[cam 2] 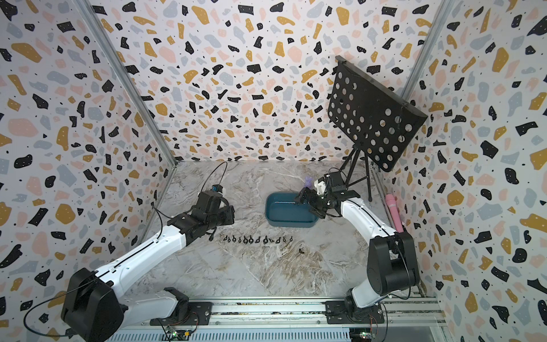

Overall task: Take out the wing nut from the storage box
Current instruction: Place the wing nut at the center of the board.

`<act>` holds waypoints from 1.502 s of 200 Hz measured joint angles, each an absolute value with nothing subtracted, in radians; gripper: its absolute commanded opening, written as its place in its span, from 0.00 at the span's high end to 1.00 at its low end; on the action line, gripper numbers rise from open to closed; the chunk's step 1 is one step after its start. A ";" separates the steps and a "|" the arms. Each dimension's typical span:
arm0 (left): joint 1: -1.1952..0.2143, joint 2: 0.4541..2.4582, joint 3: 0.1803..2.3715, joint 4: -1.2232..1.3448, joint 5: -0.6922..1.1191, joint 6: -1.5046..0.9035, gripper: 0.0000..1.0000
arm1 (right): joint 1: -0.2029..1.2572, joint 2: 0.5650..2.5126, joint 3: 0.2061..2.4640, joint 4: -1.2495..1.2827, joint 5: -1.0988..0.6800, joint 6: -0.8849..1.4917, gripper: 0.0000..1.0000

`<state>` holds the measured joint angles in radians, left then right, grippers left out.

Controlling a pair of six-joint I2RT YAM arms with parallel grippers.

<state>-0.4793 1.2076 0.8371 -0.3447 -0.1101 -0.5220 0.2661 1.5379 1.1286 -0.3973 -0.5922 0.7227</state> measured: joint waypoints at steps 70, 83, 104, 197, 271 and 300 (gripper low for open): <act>-0.455 1.227 0.674 -0.382 -0.207 -0.547 1.00 | 0.317 1.538 1.135 -0.412 -0.590 0.682 0.00; -0.454 1.235 0.662 -0.377 -0.217 -0.547 1.00 | 0.317 1.538 1.135 -0.417 -0.590 0.679 0.00; -0.454 1.236 0.642 -0.371 -0.228 -0.548 1.00 | 0.317 1.538 1.136 -0.420 -0.590 0.676 0.00; -0.453 1.274 0.597 -0.346 -0.228 -0.594 1.00 | 0.317 1.539 1.151 -0.428 -0.590 0.672 0.00; -0.453 1.347 0.597 -0.321 -0.228 -0.600 0.92 | 0.317 1.539 1.151 -0.430 -0.590 0.672 0.00; -0.453 1.349 0.597 -0.314 -0.223 -0.606 0.83 | 0.317 1.542 1.151 -0.435 -0.590 0.672 0.00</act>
